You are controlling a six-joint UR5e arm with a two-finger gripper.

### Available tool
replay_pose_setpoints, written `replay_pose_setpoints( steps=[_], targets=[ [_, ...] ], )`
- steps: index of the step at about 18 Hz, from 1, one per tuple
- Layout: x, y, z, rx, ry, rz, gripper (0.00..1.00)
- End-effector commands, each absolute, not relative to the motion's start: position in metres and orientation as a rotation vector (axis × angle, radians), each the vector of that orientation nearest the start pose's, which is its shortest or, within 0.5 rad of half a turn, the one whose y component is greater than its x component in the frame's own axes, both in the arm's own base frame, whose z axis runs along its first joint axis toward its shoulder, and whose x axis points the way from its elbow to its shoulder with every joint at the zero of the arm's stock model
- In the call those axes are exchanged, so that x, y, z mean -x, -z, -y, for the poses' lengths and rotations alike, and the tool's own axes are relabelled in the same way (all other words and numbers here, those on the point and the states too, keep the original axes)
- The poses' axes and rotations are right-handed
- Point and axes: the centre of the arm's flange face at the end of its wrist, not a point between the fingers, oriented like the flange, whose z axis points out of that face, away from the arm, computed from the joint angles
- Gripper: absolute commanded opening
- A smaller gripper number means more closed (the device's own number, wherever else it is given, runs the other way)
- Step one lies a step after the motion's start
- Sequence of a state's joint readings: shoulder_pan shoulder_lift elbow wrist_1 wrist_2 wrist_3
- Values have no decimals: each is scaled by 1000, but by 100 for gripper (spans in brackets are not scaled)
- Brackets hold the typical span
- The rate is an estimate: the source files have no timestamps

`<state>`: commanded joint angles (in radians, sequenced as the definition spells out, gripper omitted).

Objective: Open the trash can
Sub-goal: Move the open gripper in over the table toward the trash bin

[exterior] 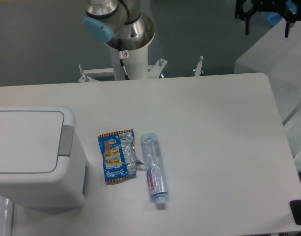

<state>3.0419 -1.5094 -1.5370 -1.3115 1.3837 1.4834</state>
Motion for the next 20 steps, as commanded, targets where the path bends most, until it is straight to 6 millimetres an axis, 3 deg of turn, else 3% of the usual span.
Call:
replay_pose_setpoints(
  steps=[6,11,15,17,20],
  targets=[
    [477,-562,-203,2883,-473,-67,100],
    [470,-565,-218,2773,-398,169,100],
    [447,-563,-263,2719,-299,372,100],
    [428,-555,-300,2711,-233,397,100],
    [410,-549,-341,2674,-185,454,100]
  ],
)
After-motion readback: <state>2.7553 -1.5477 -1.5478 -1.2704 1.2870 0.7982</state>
